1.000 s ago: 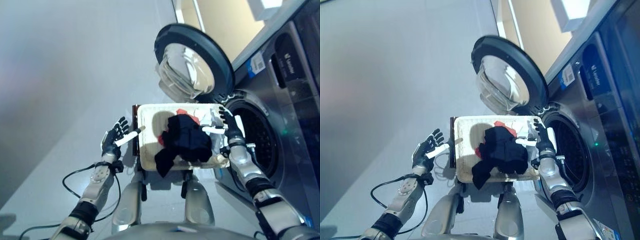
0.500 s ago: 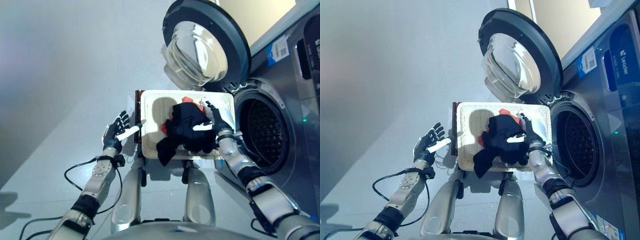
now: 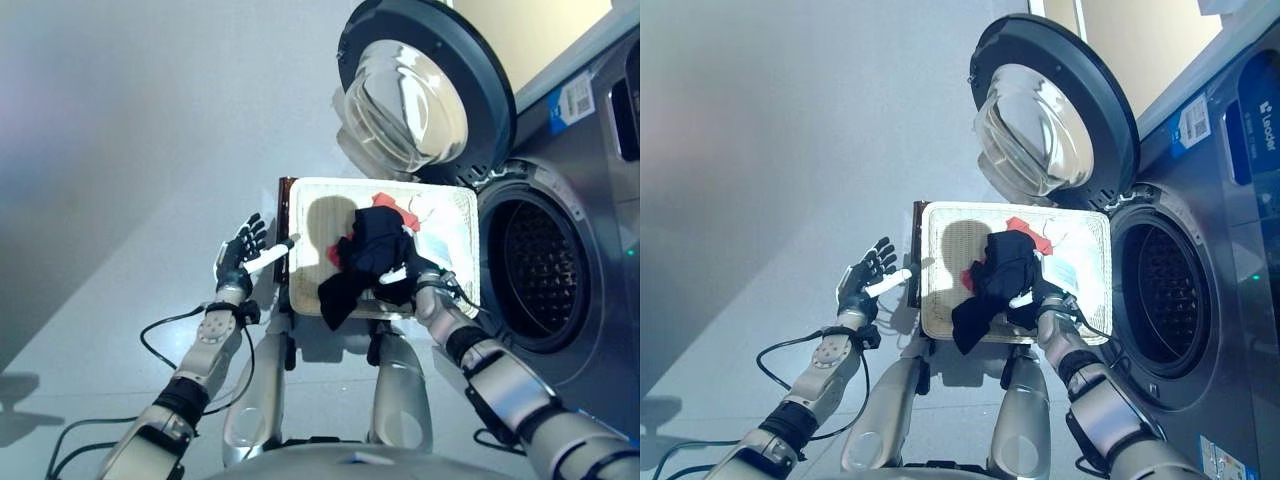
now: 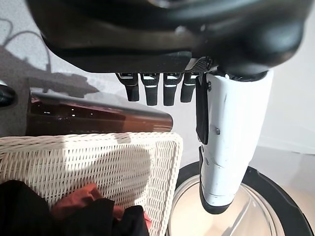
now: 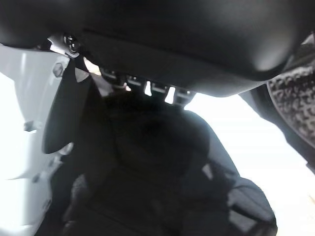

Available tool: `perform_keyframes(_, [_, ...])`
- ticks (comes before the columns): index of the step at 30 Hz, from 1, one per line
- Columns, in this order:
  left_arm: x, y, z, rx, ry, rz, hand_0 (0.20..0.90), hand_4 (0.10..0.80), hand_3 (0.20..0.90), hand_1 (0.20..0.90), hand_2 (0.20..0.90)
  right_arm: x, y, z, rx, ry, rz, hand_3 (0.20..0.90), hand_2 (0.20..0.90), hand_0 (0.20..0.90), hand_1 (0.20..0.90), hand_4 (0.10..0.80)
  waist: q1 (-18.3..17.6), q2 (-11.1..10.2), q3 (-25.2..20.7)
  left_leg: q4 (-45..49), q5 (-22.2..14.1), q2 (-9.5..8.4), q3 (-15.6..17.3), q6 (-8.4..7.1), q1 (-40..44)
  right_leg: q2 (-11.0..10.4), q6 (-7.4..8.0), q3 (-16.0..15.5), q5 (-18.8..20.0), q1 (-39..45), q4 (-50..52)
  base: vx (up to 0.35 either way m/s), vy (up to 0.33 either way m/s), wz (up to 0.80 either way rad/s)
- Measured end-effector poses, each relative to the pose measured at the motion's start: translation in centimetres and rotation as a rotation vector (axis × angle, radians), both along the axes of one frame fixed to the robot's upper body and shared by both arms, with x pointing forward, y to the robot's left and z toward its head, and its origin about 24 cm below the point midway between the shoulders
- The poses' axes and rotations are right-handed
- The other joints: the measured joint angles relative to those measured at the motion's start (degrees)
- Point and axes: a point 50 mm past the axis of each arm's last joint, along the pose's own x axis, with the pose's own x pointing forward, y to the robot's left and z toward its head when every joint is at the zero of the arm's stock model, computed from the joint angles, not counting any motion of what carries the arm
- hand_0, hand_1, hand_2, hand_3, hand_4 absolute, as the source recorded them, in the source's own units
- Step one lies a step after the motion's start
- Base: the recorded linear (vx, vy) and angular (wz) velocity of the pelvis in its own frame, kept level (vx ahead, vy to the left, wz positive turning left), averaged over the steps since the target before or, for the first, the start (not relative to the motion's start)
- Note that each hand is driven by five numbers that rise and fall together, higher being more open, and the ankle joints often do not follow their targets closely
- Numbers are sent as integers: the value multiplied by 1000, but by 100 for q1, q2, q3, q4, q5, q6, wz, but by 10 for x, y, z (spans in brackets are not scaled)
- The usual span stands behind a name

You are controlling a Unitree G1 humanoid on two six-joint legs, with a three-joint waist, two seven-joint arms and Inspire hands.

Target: Pick up the clothes and place them into the washing machine

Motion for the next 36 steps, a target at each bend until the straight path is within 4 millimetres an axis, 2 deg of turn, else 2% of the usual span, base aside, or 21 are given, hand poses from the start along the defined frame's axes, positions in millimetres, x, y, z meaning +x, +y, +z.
perform_keyframes(4, [-6,-2,0,12,-6,-65,900,800,900,900,900,-2,-17,-1,-72,54,-56,900,900,900,900,800,204,162,-6,33,-16,-73,-8,23,-6,-77,16,18,-53,-50,121,11,35,5])
perform_keyframes(7, [-10,3,-5,23,13,-72,900,800,900,900,900,0,-19,2,-104,59,-55,900,900,900,900,800,203,187,-13,74,-34,-107,-1,46,-15,-114,32,45,-74,-72,158,0,0,0])
perform_keyframes(13, [-12,-6,-4,16,7,-119,900,800,900,900,900,5,-28,11,-137,42,-68,900,900,900,900,800,204,234,-53,172,-20,-178,9,77,-259,-190,93,83,-87,-295,253,-1,12,3])
perform_keyframes(15, [-12,-7,-2,11,1,-138,900,800,900,900,900,5,-30,12,-145,45,-68,639,639,639,639,614,226,236,-54,179,-20,-180,8,80,-284,-193,95,86,-85,-326,265,0,0,0])
perform_keyframes(16, [-12,-7,-2,11,-1,-140,900,800,900,900,900,6,-30,14,-149,40,-68,425,425,425,425,461,235,236,-54,179,-19,-182,9,80,-301,-196,95,88,-85,-350,278,0,0,0])
perform_keyframes(17, [-12,-7,-2,11,2,-141,900,800,900,900,900,7,-30,15,-150,37,-68,321,321,321,321,386,235,238,-53,178,-18,-183,8,79,-307,-196,95,90,-86,-358,286,0,0,0])
perform_keyframes(18, [-12,-7,-3,12,6,-141,900,800,900,900,900,7,-31,15,-151,36,-70,280,280,280,280,357,238,238,-54,180,-18,-184,8,80,-306,-196,92,90,-87,-358,291,0,0,0])
perform_keyframes(19, [-13,-7,-3,13,9,-142,900,800,900,900,900,8,-33,18,-156,31,-74,200,200,200,200,300,243,238,-54,184,-18,-185,7,80,-306,-199,85,90,-92,-360,304,0,0,0])
perform_keyframes(27, [-13,-7,-4,15,18,-154,900,800,900,900,900,16,-42,30,-165,17,-91,200,200,200,200,300,342,267,-77,226,-15,-212,-7,89,-434,-225,69,88,-104,-487,356,1,0,1])
perform_keyframes(36, [-13,-7,-4,15,19,-161,900,800,900,900,900,15,-42,30,-150,17,-99,200,200,200,200,300,335,267,-78,265,-17,-245,-8,119,-442,-248,100,101,-82,-473,348,1,0,0])
